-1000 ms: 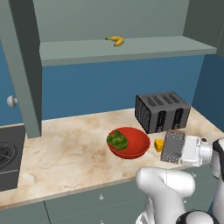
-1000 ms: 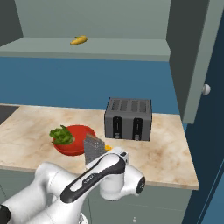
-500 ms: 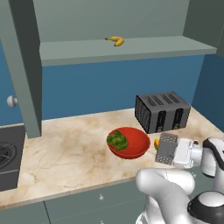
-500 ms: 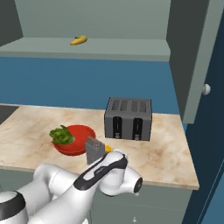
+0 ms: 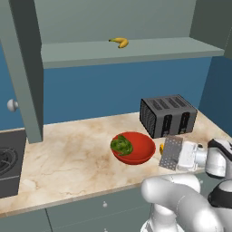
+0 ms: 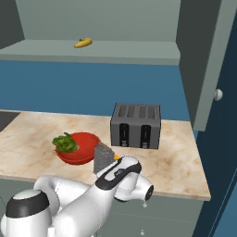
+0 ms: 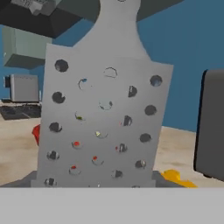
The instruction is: Pick the cheese from the fridge and the cheese grater from the cabinet and place them next to the salad bowl.
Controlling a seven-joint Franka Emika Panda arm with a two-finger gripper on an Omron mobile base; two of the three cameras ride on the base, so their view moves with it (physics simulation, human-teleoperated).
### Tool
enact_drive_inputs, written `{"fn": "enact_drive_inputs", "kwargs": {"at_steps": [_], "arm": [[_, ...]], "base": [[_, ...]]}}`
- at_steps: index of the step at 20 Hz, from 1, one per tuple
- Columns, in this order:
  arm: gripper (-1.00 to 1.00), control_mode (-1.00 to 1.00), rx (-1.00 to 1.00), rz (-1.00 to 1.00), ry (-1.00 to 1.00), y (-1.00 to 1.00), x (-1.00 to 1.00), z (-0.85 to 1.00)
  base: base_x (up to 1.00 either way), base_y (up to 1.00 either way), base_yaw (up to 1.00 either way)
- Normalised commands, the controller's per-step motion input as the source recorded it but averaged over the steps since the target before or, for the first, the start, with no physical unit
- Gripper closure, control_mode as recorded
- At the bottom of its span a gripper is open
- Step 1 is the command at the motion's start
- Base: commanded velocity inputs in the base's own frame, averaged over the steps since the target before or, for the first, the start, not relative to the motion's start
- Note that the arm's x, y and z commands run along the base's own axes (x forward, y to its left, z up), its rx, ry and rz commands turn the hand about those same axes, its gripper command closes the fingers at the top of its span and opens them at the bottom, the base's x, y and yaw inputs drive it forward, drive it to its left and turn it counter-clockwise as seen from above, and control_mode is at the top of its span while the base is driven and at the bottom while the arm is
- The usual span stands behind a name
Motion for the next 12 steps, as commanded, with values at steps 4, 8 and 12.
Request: {"fn": "enact_drive_inputs", "kwargs": {"at_steps": [4, 8, 12], "arm": [[-1.00, -1.00, 0.00, 0.01, -0.17, 0.00, -0.02, -0.25], [-1.00, -1.00, 0.00, 0.01, -0.32, 0.02, -0.29, -0.08], [-1.00, -1.00, 0.00, 0.00, -0.22, 0.11, -0.11, -0.01]], "base": [[0.00, 0.00, 0.00], [0.00, 0.00, 0.00], [0.00, 0.00, 0.00]]}}
